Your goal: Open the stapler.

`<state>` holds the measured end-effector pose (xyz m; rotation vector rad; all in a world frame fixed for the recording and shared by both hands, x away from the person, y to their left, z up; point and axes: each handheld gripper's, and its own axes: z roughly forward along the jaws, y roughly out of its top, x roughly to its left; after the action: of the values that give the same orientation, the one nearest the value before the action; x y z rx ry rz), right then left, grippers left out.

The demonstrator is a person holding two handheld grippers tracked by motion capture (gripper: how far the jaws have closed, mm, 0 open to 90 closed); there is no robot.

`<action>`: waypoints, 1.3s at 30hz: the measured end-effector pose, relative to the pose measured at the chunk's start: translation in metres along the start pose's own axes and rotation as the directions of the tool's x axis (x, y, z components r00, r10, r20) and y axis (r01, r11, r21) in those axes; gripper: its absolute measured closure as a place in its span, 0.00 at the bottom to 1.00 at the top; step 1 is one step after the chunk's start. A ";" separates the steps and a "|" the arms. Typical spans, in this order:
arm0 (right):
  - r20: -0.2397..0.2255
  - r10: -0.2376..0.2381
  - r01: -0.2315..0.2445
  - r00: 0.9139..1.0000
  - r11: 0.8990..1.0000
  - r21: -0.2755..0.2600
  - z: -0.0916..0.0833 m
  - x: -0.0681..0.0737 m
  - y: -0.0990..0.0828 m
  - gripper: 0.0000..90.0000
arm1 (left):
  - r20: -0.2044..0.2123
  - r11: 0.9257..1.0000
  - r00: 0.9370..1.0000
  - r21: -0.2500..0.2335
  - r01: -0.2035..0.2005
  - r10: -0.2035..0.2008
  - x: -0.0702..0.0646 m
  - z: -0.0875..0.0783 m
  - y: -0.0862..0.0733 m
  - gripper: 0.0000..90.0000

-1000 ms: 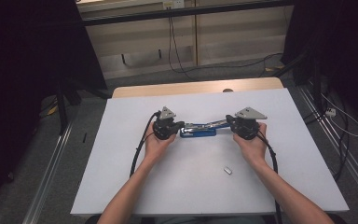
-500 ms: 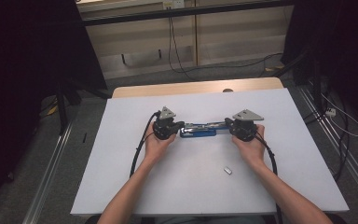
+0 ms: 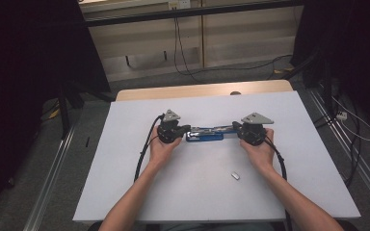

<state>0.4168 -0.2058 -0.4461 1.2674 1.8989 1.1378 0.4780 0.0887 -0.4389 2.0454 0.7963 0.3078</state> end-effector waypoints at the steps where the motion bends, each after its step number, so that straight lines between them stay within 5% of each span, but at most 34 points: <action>1: -0.001 0.001 -0.001 1.000 1.000 0.001 0.000 0.000 0.000 1.00 | 0.001 1.000 1.000 -0.005 0.003 -0.003 0.000 0.000 0.000 1.00; 17: -0.029 0.018 -0.018 0.999 1.000 -0.006 0.000 -0.005 0.000 0.98 | -0.023 0.999 0.999 -0.018 -0.033 0.033 -0.006 -0.003 0.005 1.00; 29: -0.068 0.024 -0.026 0.997 0.999 -0.026 -0.003 -0.003 0.002 0.90 | -0.023 0.998 0.999 -0.058 -0.037 0.036 -0.007 -0.008 0.007 0.87; 39: -0.093 0.033 -0.037 0.995 0.998 -0.045 -0.006 -0.006 0.005 0.74 | -0.041 0.996 0.999 -0.085 -0.003 0.000 -0.006 -0.015 0.006 0.59</action>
<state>0.4161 -0.2120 -0.4394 1.2465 1.9123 1.2716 0.4690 0.0925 -0.4247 1.9658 0.7932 0.3793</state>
